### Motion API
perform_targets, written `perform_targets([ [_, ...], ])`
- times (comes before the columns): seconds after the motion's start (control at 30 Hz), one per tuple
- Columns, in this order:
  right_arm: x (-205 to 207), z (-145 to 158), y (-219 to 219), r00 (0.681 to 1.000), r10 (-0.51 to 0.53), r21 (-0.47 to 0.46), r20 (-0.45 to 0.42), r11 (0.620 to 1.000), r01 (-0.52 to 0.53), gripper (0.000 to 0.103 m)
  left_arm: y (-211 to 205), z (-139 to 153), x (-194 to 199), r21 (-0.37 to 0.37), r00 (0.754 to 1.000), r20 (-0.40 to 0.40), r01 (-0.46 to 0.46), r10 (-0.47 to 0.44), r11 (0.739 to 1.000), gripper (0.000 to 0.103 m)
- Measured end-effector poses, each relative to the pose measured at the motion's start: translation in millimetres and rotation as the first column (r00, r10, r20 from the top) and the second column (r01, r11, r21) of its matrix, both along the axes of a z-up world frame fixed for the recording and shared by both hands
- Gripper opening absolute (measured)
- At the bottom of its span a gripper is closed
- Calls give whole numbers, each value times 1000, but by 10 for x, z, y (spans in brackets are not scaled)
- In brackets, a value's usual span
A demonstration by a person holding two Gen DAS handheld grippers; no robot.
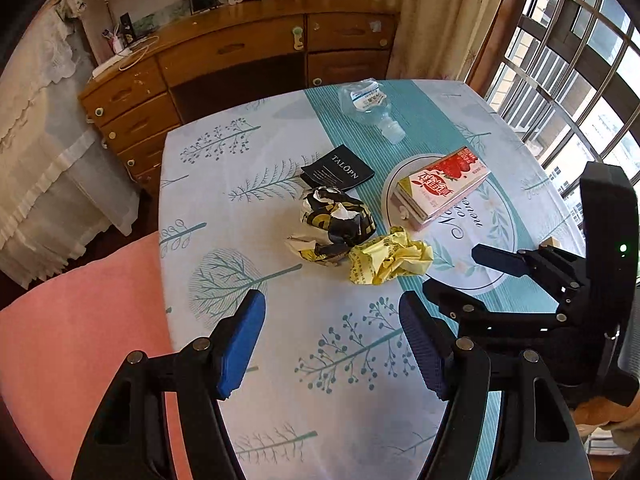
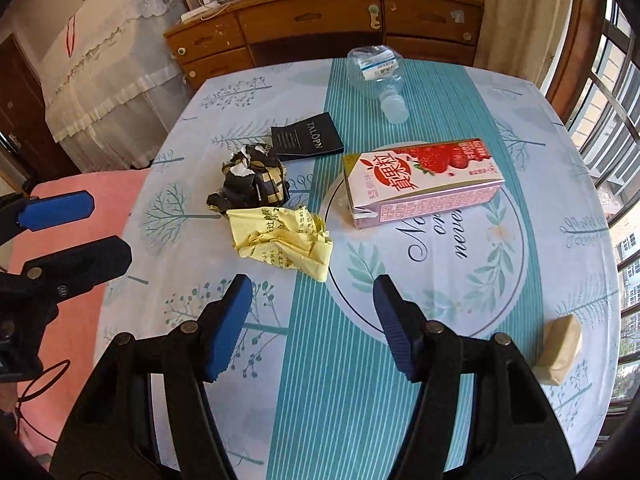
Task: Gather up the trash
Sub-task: 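Grasp the yellow crumpled wrapper with the right tool while the left tool grasps the black-yellow wrapper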
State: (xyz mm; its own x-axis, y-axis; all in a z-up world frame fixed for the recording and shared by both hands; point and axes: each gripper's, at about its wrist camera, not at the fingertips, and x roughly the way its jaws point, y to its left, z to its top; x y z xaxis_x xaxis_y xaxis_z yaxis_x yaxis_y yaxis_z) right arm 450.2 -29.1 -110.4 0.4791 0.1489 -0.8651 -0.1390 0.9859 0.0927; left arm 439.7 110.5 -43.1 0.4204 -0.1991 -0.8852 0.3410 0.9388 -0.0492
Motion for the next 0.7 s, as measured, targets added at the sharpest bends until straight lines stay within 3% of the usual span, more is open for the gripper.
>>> perform_targets([
  [0.23,377,-348,238,996,86,-69,-24,994,-87,60,123,-271,362,-46,996,-85,-7,3,999,71],
  [0.47,519,-485,408,986,162,-90,-39,982,-165,60,204,-364,480,-49,994,-106,-3,-3,999,71],
  [0.5,533,-495,412,986,162,-83,-36,983,-164,58,206,-366,480,-49,994,-109,-2,-4,999,71],
  [0.57,528,-501,415,986,161,-50,-35,985,-163,33,204,-382,491,-46,994,-112,2,-7,999,71],
  [0.7,497,-496,374,990,133,-16,-40,991,-134,25,166,-418,555,-47,993,-121,10,-16,999,71],
])
